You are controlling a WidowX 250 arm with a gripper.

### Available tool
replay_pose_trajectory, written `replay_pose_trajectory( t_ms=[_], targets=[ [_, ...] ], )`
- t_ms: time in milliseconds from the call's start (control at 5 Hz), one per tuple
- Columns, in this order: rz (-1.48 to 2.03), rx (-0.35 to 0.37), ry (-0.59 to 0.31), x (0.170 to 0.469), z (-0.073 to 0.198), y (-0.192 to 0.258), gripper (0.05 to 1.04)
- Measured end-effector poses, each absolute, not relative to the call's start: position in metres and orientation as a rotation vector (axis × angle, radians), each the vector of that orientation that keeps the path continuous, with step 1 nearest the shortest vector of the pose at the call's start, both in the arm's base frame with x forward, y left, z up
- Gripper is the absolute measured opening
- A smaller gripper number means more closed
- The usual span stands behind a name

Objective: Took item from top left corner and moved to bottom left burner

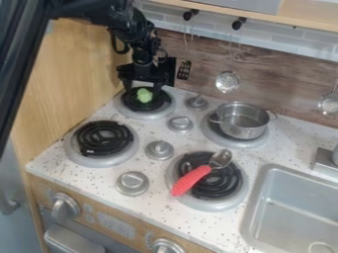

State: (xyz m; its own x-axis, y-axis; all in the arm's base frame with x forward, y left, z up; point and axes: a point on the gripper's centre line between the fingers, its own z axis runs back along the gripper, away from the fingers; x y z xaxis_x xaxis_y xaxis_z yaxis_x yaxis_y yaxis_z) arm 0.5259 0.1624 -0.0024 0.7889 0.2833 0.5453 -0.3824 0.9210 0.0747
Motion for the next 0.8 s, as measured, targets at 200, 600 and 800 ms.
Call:
replay_pose_trajectory(
  t_ms=[200, 600, 800],
  targets=[
    [0.368, 0.185, -0.535, 0.526, -0.011, 0.163, 0.999],
    [0.379, 0.171, -0.508, 0.537, -0.025, 0.165, 0.643],
    [0.377, 0.148, -0.525, 0.539, -0.029, 0.161, 0.534]
  ],
)
